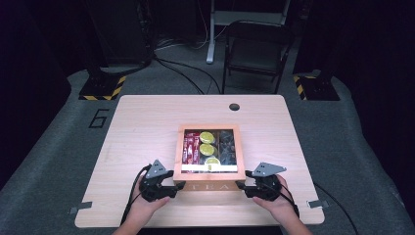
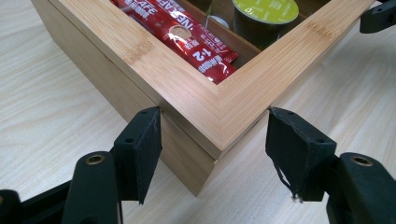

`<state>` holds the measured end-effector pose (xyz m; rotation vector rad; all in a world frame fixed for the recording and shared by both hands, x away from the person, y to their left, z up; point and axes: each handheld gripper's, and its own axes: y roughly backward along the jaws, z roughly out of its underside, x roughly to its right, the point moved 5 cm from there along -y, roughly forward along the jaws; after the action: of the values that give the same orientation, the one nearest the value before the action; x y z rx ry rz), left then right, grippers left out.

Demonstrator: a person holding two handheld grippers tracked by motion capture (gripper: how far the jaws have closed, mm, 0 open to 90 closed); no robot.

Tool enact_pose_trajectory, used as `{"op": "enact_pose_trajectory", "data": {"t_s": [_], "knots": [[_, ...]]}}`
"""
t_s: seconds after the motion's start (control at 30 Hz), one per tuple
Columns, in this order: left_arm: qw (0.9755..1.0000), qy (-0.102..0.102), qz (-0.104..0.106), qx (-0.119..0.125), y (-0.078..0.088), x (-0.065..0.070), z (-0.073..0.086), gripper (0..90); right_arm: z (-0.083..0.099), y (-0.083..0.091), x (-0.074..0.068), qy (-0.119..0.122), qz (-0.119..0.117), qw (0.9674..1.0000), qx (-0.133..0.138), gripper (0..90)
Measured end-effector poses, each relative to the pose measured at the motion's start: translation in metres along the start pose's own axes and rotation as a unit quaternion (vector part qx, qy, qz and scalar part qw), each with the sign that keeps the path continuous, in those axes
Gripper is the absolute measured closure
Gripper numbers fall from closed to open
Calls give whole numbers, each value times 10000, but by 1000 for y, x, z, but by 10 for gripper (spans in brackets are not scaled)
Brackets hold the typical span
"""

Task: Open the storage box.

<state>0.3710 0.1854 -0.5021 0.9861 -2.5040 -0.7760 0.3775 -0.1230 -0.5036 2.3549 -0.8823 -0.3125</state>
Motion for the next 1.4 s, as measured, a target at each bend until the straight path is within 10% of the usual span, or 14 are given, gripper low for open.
{"op": "enact_pose_trajectory", "data": {"t_s": [0.6,1.03,1.4], "knots": [[9994,-182,-131,282,7,1,-12,419,-15,9,3,-126,0,9994,310,458],[9989,77,-153,437,17,0,-30,410,-33,18,6,-322,80,9986,408,453],[9971,-235,-459,555,25,-3,-48,411,-49,22,14,-316,80,9982,511,449]]}}
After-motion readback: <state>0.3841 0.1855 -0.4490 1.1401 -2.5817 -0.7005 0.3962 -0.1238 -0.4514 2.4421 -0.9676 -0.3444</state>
